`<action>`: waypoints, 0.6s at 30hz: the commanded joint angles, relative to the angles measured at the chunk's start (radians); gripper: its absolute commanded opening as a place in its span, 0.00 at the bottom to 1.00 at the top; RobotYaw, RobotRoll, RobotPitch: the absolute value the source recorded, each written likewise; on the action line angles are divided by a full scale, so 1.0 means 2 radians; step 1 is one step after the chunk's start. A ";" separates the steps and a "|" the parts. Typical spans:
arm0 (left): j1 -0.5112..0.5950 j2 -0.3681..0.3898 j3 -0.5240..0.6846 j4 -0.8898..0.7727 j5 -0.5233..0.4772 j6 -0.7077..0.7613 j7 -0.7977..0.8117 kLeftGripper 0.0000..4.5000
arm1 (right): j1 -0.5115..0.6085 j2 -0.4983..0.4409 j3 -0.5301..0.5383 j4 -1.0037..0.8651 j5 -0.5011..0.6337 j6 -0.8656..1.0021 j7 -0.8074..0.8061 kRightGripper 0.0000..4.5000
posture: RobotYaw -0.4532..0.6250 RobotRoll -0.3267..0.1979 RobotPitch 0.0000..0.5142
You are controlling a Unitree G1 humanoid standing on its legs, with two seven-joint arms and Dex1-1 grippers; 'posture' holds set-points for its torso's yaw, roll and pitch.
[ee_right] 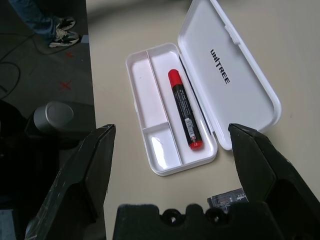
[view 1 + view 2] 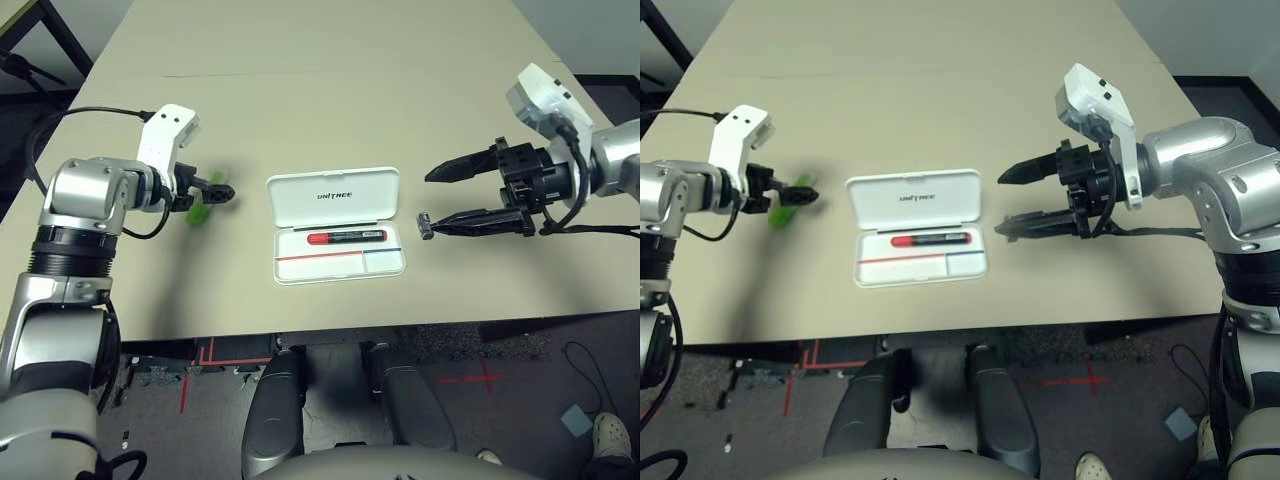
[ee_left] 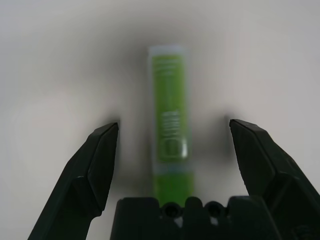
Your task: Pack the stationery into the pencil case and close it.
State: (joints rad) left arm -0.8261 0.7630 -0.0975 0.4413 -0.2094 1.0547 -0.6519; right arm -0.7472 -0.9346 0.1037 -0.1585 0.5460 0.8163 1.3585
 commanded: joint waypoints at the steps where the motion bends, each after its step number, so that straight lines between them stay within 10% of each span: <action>1: -0.011 -0.006 -0.005 0.047 0.022 -0.032 0.005 1.00 | 0.007 -0.007 -0.003 -0.014 0.001 0.000 -0.004 1.00 | 0.38 0.62 0.41; 11: -0.016 -0.025 -0.004 0.075 0.040 -0.047 0.003 1.00 | 0.009 -0.009 -0.003 -0.017 0.001 0.000 -0.013 1.00 | 0.37 0.62 0.41; 18: -0.005 -0.019 -0.010 0.037 0.039 -0.021 -0.010 0.45 | 0.005 -0.002 0.002 -0.011 -0.002 -0.004 -0.018 1.00 | 0.38 0.62 0.41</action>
State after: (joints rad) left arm -0.8618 0.7213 -0.0981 0.5222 -0.1439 0.9838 -0.6588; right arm -0.7373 -0.9358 0.1037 -0.1691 0.5458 0.8165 1.3244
